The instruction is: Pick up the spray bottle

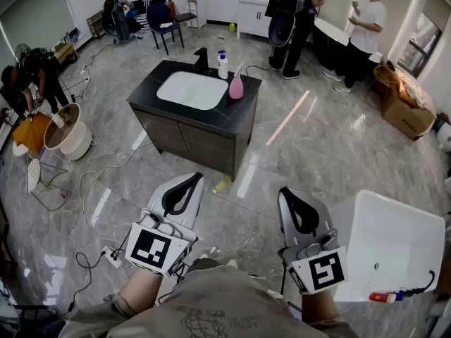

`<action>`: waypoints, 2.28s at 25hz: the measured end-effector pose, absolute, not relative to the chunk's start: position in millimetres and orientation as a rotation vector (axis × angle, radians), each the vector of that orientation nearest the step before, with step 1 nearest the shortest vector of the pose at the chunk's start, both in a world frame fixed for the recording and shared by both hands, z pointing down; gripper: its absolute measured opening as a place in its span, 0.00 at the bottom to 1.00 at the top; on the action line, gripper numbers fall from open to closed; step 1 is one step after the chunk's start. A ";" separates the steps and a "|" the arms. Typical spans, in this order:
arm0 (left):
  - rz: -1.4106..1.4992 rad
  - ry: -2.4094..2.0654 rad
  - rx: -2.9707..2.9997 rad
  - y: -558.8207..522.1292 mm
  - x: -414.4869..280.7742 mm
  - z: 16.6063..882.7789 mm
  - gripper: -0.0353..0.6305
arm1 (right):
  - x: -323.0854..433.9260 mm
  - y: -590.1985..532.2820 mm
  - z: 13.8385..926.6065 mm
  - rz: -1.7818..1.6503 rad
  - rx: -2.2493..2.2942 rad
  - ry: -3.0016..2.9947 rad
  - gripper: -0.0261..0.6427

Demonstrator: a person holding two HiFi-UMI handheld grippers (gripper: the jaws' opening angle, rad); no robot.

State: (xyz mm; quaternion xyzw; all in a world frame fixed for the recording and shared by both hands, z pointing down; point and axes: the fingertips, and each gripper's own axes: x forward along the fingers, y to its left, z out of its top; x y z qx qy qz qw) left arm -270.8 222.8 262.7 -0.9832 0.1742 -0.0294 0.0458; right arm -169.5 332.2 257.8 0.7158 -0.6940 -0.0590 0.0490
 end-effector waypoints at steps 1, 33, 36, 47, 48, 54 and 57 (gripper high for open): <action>-0.091 0.528 -3.005 223.4 -270.8 262.7 0.05 | -168.6 332.9 257.1 -0.182 2.193 -2.119 0.08; -0.132 0.465 -2.962 252.7 -231.0 271.6 0.05 | -119.5 381.7 273.7 -0.084 2.341 -2.040 0.35; -0.141 0.431 -2.965 242.1 -213.8 277.8 0.05 | -108.7 369.9 275.0 -0.077 2.348 -2.034 0.36; -0.145 0.434 -2.992 154.0 -157.5 292.8 0.05 | -49.8 284.8 288.3 -0.018 2.326 -2.025 0.36; -0.145 0.440 -2.997 141.9 -152.5 294.9 0.05 | -44.3 272.0 289.2 -0.012 2.318 -2.029 0.36; -0.138 0.486 -3.022 60.9 -121.9 291.2 0.05 | -11.4 188.4 283.1 -0.006 2.274 -2.049 0.37; -0.107 0.505 -3.038 22.5 -109.9 283.4 0.05 | 3.9 149.1 276.5 -0.017 2.257 -2.057 0.37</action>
